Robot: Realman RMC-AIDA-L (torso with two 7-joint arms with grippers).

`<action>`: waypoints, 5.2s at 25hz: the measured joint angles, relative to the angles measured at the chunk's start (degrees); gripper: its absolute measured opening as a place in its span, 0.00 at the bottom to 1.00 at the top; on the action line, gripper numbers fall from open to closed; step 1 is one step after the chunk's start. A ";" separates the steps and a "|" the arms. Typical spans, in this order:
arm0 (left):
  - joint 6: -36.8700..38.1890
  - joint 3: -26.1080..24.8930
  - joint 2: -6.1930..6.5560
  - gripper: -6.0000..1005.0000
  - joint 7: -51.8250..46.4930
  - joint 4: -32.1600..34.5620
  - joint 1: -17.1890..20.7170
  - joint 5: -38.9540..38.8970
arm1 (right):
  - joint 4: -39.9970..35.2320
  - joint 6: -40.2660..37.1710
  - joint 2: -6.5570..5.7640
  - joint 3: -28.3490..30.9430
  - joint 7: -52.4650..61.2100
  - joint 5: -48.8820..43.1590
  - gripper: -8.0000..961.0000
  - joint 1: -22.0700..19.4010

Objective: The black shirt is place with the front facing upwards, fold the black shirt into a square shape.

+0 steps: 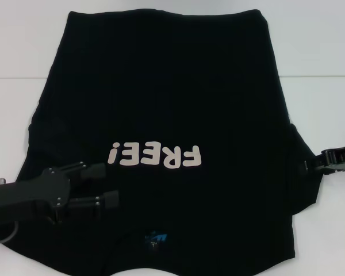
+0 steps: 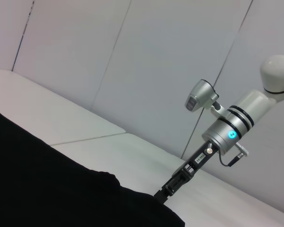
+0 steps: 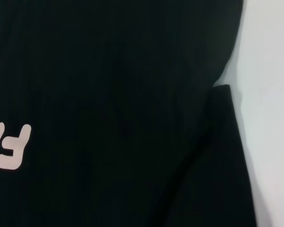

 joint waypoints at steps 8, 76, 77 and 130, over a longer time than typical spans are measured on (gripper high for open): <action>0.00 0.00 0.12 0.88 0.26 0.00 0.41 0.00 | 0.28 0.22 -0.16 -1.39 0.96 -0.17 0.68 0.22; -0.63 -2.28 1.32 0.88 -0.18 -0.27 1.03 0.00 | 0.87 -2.93 0.03 -4.07 4.66 -0.22 0.42 1.45; -0.62 -2.28 1.32 0.88 -0.19 -0.27 1.02 0.00 | 0.88 -2.93 0.02 -4.29 4.67 -0.24 0.38 1.45; -1.59 -2.19 1.97 0.88 -2.57 -0.26 0.85 0.60 | -9.11 -10.36 -2.08 -1.46 3.17 0.39 0.18 -3.76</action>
